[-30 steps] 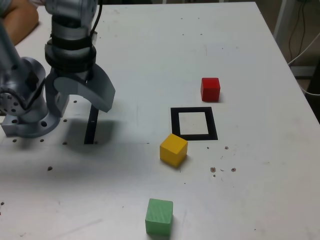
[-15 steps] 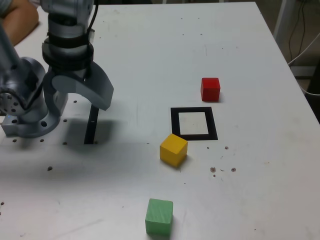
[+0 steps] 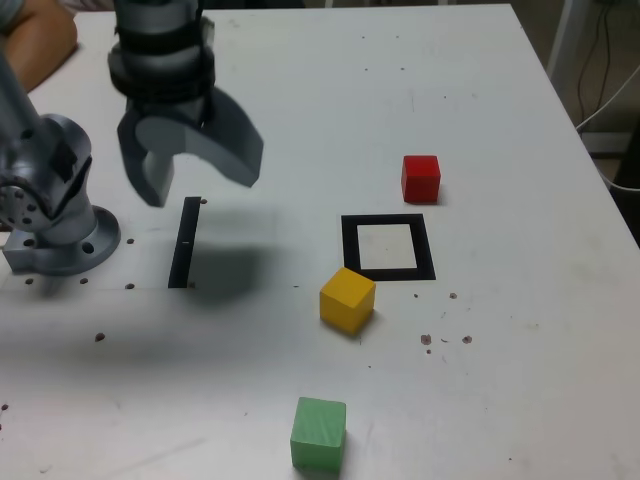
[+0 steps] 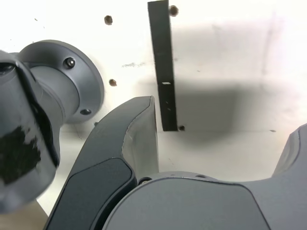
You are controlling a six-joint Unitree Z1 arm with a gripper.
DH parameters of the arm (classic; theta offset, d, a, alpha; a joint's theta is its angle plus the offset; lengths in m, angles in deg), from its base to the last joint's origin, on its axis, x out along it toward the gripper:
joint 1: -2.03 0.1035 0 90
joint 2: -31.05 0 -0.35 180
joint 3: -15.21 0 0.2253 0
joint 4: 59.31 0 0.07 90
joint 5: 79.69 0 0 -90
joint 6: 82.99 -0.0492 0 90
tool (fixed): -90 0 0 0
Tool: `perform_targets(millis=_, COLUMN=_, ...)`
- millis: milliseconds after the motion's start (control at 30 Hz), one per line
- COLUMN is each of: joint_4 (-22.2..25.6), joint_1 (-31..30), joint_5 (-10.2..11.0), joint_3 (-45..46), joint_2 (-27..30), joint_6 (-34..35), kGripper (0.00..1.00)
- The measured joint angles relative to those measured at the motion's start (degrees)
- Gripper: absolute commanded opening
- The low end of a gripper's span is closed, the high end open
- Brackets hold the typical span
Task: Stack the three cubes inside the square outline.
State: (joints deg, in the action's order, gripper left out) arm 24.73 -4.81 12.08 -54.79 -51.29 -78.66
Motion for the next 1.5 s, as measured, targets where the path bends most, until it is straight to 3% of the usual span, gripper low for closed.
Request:
perform_targets(millis=200, joint_4=3.1, joint_1=0.0, joint_5=1.7, joint_3=-6.3, joint_2=-3.8, joint_6=-0.1, kGripper=0.97)
perform_targets(millis=533, joint_4=3.2, joint_1=0.6, joint_5=3.5, joint_3=-16.6, joint_2=-10.1, joint_6=-3.4, kGripper=0.99)
perform_targets(millis=733, joint_4=3.4, joint_1=2.3, joint_5=3.2, joint_3=-22.4, joint_2=-12.7, joint_6=-6.4, kGripper=0.99)
perform_targets(millis=1133, joint_4=4.0, joint_1=9.2, joint_5=0.4, joint_3=-25.8, joint_2=-18.2, joint_6=-9.5, kGripper=0.97)
perform_targets(millis=1500, joint_4=6.0, joint_1=10.0, joint_5=1.9, joint_3=-34.2, joint_2=-28.1, joint_6=-11.7, kGripper=0.97)
